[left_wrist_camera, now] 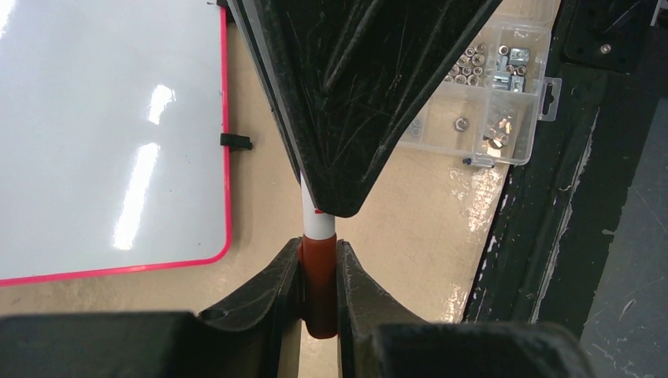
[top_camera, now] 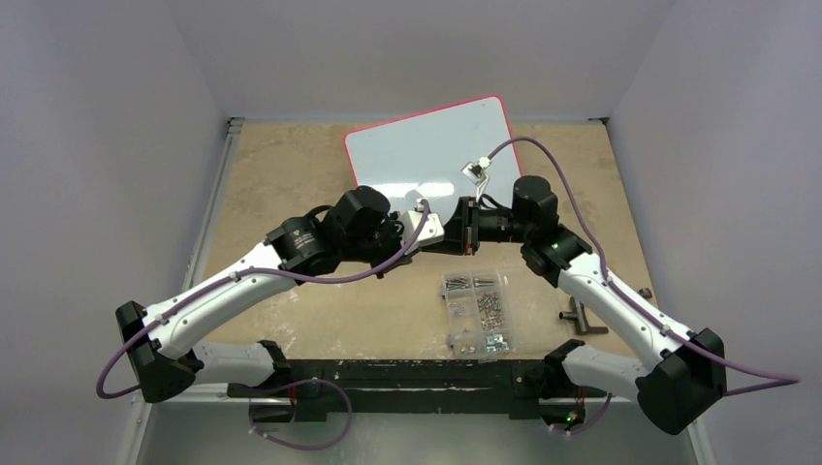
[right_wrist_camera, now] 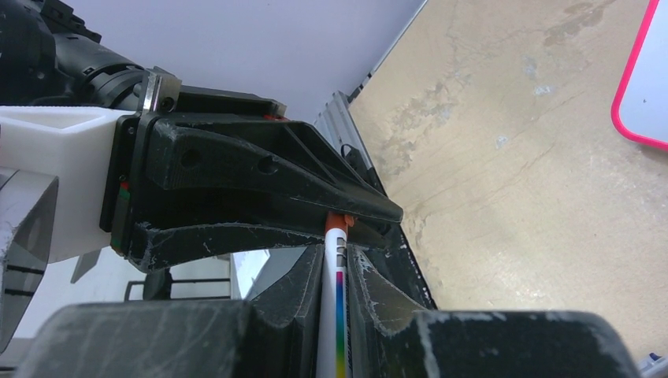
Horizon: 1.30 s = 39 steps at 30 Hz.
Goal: Write a sentence on the whiteboard
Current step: Open the pen cap from the whiteboard marker.
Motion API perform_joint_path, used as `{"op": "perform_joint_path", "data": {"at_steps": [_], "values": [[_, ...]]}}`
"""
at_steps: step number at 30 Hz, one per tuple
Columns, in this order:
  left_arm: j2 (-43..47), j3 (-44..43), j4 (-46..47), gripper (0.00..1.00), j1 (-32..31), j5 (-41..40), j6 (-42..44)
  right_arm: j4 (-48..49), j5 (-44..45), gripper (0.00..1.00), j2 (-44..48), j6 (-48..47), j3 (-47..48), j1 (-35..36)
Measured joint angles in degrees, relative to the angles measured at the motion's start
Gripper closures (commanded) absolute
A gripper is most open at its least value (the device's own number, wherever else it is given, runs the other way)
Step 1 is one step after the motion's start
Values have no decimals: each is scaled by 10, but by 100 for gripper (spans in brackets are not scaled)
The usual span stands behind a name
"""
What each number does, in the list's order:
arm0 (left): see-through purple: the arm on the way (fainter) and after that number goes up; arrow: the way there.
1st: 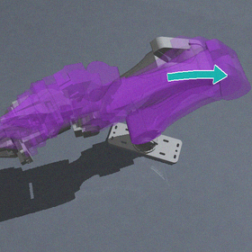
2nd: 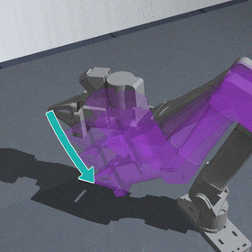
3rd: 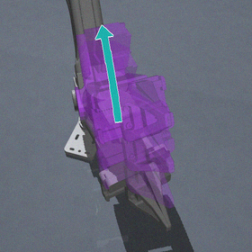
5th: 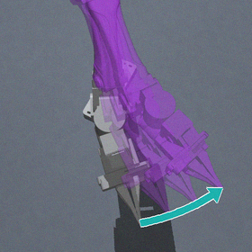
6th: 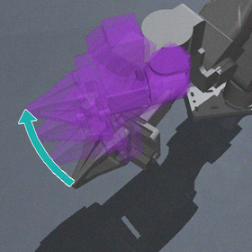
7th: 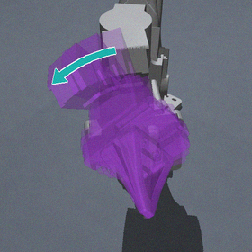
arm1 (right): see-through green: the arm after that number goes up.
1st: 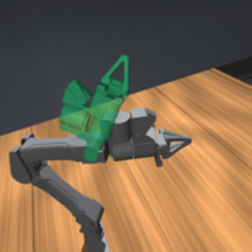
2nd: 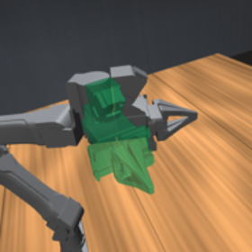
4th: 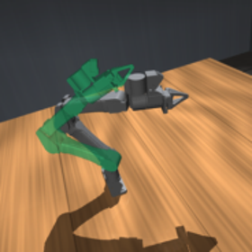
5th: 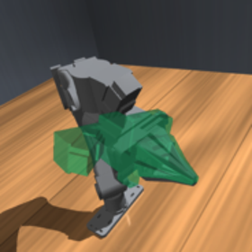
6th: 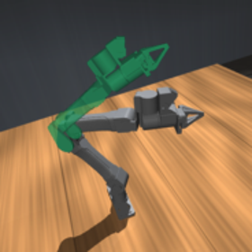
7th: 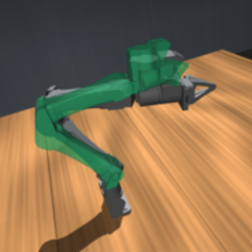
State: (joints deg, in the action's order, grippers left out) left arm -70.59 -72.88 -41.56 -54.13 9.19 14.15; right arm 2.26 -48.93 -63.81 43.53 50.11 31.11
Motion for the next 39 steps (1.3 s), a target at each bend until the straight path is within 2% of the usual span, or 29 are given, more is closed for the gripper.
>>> {"op": "perform_joint_path", "data": {"at_steps": [11,20,28,39], "values": [[0,2,9,100,-4,-30,15,-12,48,100,8,31,0,4],[30,43,61,100,-24,-83,31,-36,73,100,21,68,0,2],[31,53,121,100,-46,-109,44,-62,48,100,48,73,0,-41],[31,63,149,100,-58,-109,45,-89,28,100,69,67,-4,-64]]}}
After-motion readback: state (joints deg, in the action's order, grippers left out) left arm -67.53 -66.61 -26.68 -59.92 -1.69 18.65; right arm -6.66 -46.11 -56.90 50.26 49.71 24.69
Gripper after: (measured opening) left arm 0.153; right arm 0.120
